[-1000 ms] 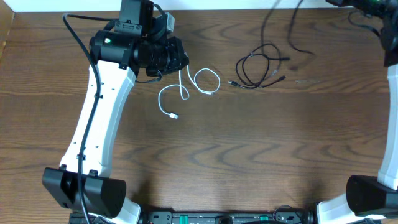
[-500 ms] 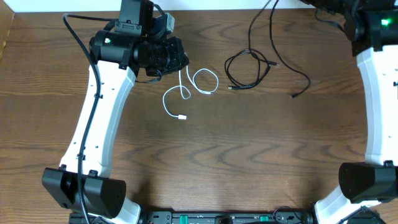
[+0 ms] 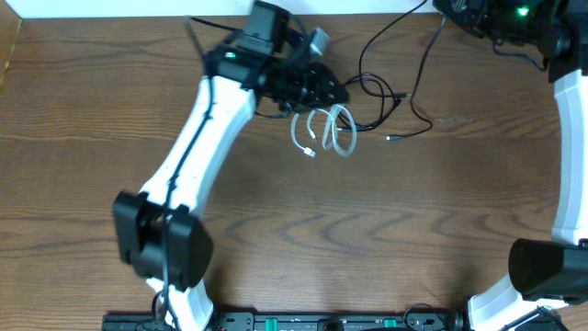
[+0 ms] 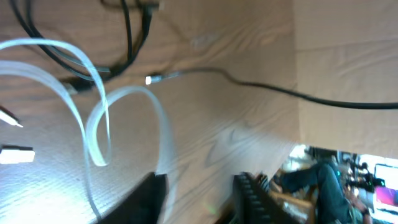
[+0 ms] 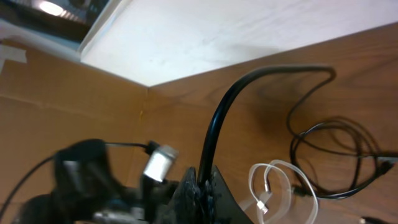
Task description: Untangle cables
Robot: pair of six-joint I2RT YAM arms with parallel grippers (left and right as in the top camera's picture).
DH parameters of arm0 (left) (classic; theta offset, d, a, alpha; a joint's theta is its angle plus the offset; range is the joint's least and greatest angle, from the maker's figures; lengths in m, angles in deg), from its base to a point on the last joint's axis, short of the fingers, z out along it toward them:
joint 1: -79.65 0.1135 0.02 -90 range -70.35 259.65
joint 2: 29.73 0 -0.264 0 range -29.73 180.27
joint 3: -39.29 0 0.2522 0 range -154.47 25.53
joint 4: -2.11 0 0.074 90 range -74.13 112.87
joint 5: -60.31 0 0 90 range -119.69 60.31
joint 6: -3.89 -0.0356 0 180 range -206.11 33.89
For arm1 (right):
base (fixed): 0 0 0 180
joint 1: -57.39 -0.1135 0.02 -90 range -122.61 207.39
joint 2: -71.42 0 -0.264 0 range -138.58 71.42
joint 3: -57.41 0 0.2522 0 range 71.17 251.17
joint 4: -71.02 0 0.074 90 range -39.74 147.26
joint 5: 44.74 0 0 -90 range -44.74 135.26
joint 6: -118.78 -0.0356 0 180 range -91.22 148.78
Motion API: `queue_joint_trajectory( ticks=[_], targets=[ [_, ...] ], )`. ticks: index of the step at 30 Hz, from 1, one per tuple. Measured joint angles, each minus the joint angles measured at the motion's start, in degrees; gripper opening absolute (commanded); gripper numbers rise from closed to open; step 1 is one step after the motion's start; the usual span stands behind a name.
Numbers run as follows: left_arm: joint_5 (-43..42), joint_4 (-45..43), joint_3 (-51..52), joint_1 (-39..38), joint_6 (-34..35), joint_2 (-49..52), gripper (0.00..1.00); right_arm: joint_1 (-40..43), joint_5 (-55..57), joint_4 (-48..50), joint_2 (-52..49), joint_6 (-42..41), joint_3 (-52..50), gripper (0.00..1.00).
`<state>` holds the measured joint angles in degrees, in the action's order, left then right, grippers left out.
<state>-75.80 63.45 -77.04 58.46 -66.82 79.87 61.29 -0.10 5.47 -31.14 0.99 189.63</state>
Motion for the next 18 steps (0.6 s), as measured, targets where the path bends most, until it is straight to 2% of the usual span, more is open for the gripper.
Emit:
queue_joint_trajectory(
  ticks=[5,10,18],
  targets=[
    [2.36,-0.46,0.11,-0.39,0.20,4.55,0.48,2.95,0.26,-2.58,0.00,2.43,-0.02,0.01],
    [10.71,-4.66,0.13,-1.66,2.16,7.78,0.48,3.04,0.28,-4.98,0.00,4.74,0.00,0.01],
    [24.68,-10.36,0.13,-8.17,9.51,15.85,0.40,3.04,2.91,-12.70,0.00,9.16,0.00,0.01]
  ],
)
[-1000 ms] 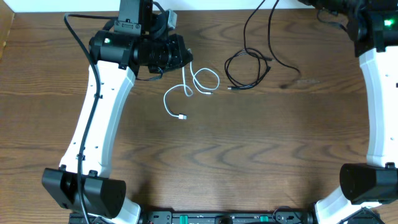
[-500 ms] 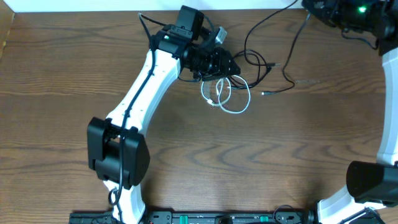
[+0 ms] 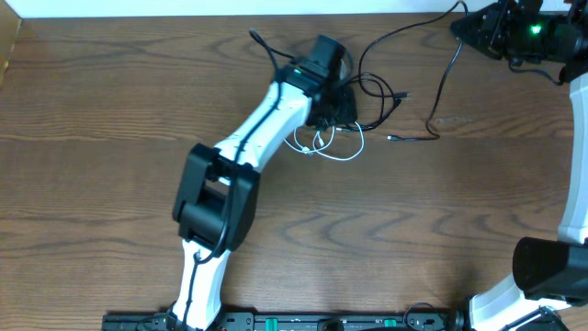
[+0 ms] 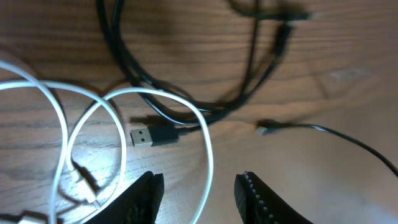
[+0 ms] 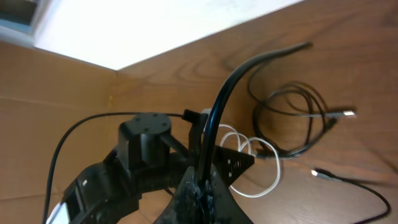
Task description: Untangle cables
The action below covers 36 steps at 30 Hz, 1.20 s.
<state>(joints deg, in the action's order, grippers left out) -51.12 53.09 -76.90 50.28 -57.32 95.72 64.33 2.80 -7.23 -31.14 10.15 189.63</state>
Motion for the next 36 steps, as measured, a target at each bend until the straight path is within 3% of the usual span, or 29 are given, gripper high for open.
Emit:
queue_joint_trajectory(
  ticks=[7,14,21,27,31,36],
  targets=[
    [8.24,-1.20,0.00,-2.27,2.97,2.84,0.40,0.00,3.52,-2.40,0.00,2.58,-0.02,0.01],
    [11.13,-6.10,-0.04,-3.43,4.28,7.39,0.40,0.00,4.02,-2.54,0.00,2.99,0.00,0.01],
    [16.50,-3.48,-0.31,-4.39,4.42,7.43,0.40,0.50,4.74,-0.13,0.02,2.95,-0.02,0.01],
    [19.69,-0.96,-0.63,-4.83,4.42,7.43,0.40,6.47,-7.82,17.44,0.07,-4.92,-0.24,0.01],
    [20.33,-0.55,-0.68,-4.90,4.39,7.43,0.40,10.62,-20.70,39.01,0.20,-21.51,-0.31,0.01],
    [20.57,0.11,-0.76,-4.87,4.39,7.43,0.40,10.47,-27.08,57.05,0.24,-40.85,-0.39,0.01]
  ],
)
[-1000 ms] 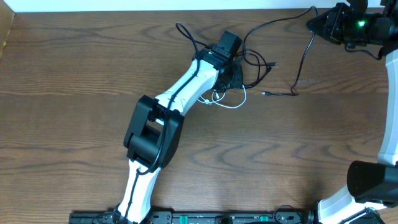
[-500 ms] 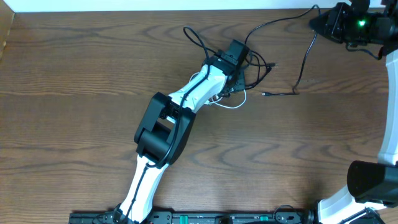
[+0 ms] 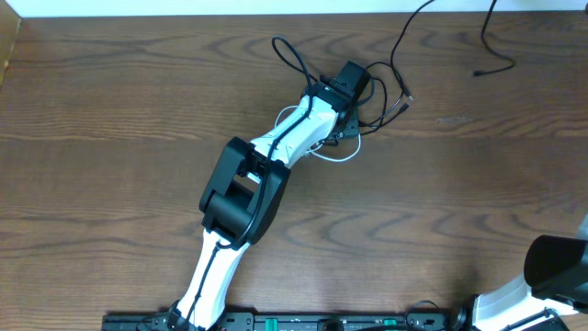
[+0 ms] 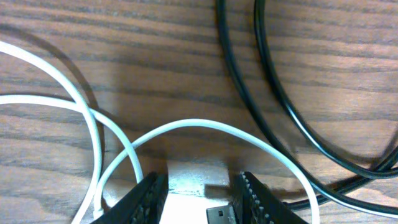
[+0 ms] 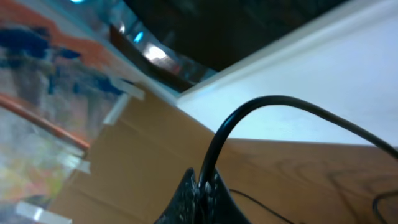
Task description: Untangle cables
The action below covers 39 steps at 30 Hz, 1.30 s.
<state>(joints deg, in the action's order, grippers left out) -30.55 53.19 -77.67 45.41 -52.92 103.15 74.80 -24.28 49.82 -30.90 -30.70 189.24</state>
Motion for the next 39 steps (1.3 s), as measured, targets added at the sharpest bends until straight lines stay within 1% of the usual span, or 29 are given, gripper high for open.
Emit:
queue_joint_trajectory(
  ticks=[2,8,10,12,14,15,16,18,20,21,23,26,28,31,32,33,36,38,39],
  targets=[
    [0.22,0.17,-0.02,0.00,0.02,0.00,0.40,0.13,-1.03,8.55,0.04,-8.61,-0.09,0.01],
    [0.72,0.28,-0.02,0.02,0.02,0.00,0.40,0.11,-0.59,33.16,0.11,-30.40,0.11,0.01],
    [0.83,0.35,-0.02,0.00,0.00,0.00,0.40,0.11,-0.50,38.51,0.11,-34.97,0.13,0.01],
    [0.81,0.35,-0.02,0.00,-0.02,0.00,0.40,0.09,-0.63,38.84,0.17,-36.76,0.13,0.01],
    [0.81,0.35,-0.02,0.00,-0.28,0.00,0.39,-0.35,-0.90,34.75,0.17,-35.65,0.13,0.01],
    [0.74,0.37,-0.02,0.00,-0.55,0.00,0.38,-0.68,-0.87,29.77,0.22,-33.83,0.28,0.01],
    [0.52,0.46,-0.02,0.02,-1.07,0.00,0.38,-0.98,-1.18,27.41,0.31,-32.61,0.26,0.01],
    [-0.39,0.66,-0.02,0.09,-2.21,-0.02,0.38,-1.99,-0.76,16.35,0.33,-26.69,0.33,0.01],
    [-2.23,0.90,-0.02,0.26,-3.45,-0.22,0.38,-2.82,0.07,8.94,0.33,-21.33,0.28,0.01],
    [-4.15,0.92,-0.02,0.37,-4.57,-0.31,0.38,-3.52,1.64,4.55,0.28,-16.90,0.24,0.01],
    [-7.54,0.74,-0.02,0.48,-6.10,-0.44,0.39,-4.42,3.61,2.84,0.28,-12.61,0.22,0.01],
    [-14.67,-0.50,0.28,0.55,-8.74,-0.44,0.41,-5.75,5.27,2.93,0.28,-9.14,0.22,0.01],
    [-20.39,-1.57,0.66,0.31,-11.76,-0.44,0.42,-6.45,6.08,3.23,0.28,-7.54,0.22,0.01],
    [-23.37,-1.75,0.66,-0.09,-14.67,-0.44,0.42,-6.58,6.34,3.39,0.28,-6.16,0.22,0.01],
    [-23.89,-1.73,0.66,-0.17,-15.26,-0.44,0.46,-6.56,6.38,2.95,0.28,-5.33,0.22,0.01],
    [-24.59,-1.64,0.66,-0.20,-15.82,-0.44,0.47,-6.54,6.38,2.64,0.28,-4.57,0.22,0.01],
    [-25.40,-0.26,0.66,0.44,-17.33,-0.59,0.48,-6.40,7.56,-4.70,0.33,0.70,0.48,0.01],
    [-25.22,1.77,1.40,2.32,-18.25,-2.60,0.49,-6.05,11.06,-17.92,0.35,8.74,0.55,0.01],
    [-24.81,2.38,1.64,3.13,-18.34,-3.76,0.49,-5.88,12.35,-21.68,0.35,11.78,0.46,0.01]
  ],
)
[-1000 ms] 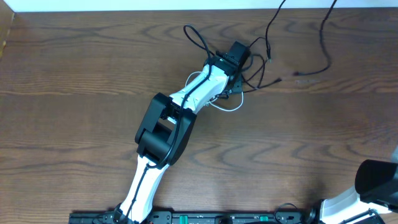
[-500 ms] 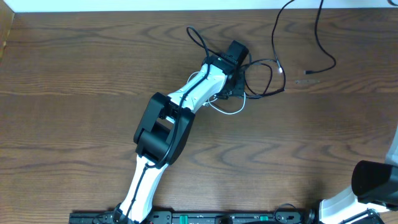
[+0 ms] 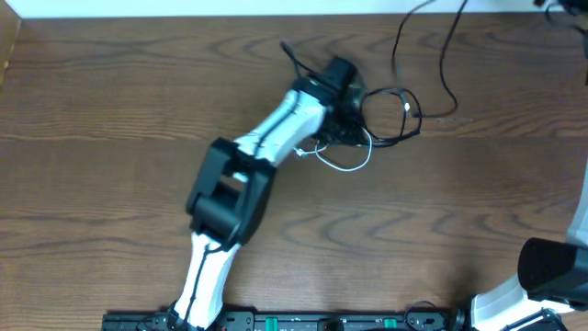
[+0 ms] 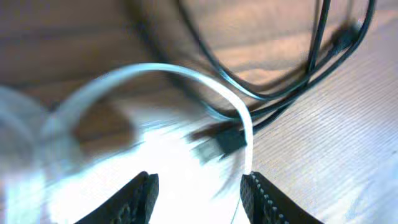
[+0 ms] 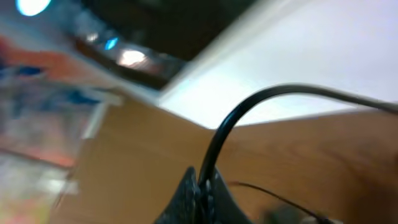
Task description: Untangle cables
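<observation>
A white cable (image 3: 347, 158) lies looped on the wooden table beside a tangle of black cable (image 3: 393, 108). My left gripper (image 3: 347, 115) hovers low over them, open, with the white cable (image 4: 205, 84) and black cable (image 4: 292, 71) ahead of its fingers (image 4: 140, 196); nothing sits between them. A black strand (image 3: 444, 55) runs up to the top right edge. My right gripper (image 5: 202, 186) is shut on that black cable (image 5: 249, 115), held high near the back wall; in the overhead view it is out of frame.
The wooden table (image 3: 110, 110) ends at a white wall strip (image 3: 184, 7) along the far edge. A cardboard panel (image 3: 7, 51) stands at the far left. The right arm's base (image 3: 551, 267) sits at the lower right.
My left gripper has shifted slightly left and turned, and is still open over the cables. The black tangle has spread to the right and the white loop lies lower right of the gripper.
My left gripper was open by the white loops while the right, shut on the black cable, was at the top right. The left then stood lower over the pile. Later the right gripper was beyond the frame, with the black strand stretched toward it.
</observation>
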Robot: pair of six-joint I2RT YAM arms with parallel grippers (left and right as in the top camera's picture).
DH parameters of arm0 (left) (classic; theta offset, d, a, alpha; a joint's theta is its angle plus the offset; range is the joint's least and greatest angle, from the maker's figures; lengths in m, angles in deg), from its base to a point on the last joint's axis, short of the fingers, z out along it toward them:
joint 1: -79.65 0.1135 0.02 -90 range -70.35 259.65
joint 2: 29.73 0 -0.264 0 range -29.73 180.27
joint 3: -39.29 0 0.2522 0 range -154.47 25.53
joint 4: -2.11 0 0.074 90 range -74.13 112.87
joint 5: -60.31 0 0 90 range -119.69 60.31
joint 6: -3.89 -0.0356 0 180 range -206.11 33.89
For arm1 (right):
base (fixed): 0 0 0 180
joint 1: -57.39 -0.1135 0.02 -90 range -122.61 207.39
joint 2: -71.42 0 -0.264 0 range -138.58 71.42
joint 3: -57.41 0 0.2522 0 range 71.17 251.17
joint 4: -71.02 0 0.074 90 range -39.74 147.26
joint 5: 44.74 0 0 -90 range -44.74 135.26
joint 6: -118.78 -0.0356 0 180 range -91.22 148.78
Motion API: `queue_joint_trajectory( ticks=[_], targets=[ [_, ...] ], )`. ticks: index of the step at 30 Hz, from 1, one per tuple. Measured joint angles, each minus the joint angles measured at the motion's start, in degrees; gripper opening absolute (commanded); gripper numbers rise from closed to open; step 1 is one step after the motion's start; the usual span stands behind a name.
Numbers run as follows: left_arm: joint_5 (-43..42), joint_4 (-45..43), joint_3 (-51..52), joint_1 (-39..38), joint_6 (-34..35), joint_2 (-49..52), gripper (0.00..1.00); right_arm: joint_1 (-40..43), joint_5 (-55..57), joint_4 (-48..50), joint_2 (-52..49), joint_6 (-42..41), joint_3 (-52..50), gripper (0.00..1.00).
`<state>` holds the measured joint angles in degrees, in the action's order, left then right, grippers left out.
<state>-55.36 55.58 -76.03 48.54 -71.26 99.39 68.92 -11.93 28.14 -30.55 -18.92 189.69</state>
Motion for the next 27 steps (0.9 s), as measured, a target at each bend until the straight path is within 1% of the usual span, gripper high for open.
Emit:
queue_joint_trajectory(
  ticks=[2,4,9,14,20,23,27],
  targets=[
    [0.72,1.51,0.24,2.75,-0.17,-4.48,0.50,0.20,3.91,-5.86,0.00,5.49,-0.09,0.01],
    [1.33,3.37,0.24,5.66,-0.13,-10.78,0.52,0.28,8.07,-8.66,0.00,10.51,-0.11,0.01],
    [1.84,6.23,0.00,8.74,-0.15,-21.97,0.53,1.29,16.70,-11.82,0.00,16.61,0.44,0.01],
    [1.86,7.32,-0.09,8.57,-0.13,-22.16,0.53,4.11,27.54,-16.57,0.00,21.77,7.78,0.01],
    [1.95,7.89,-0.09,8.57,-0.13,-22.08,0.53,7.54,36.50,-16.04,0.04,24.98,14.36,0.01],
    [2.01,7.91,-0.09,8.57,-0.15,-22.08,0.54,9.55,39.91,-15.21,0.04,25.64,14.93,0.01],
    [2.01,7.89,-0.09,8.57,-0.13,-22.08,0.54,11.72,47.89,-14.47,-0.13,27.87,14.93,0.01]
  ],
)
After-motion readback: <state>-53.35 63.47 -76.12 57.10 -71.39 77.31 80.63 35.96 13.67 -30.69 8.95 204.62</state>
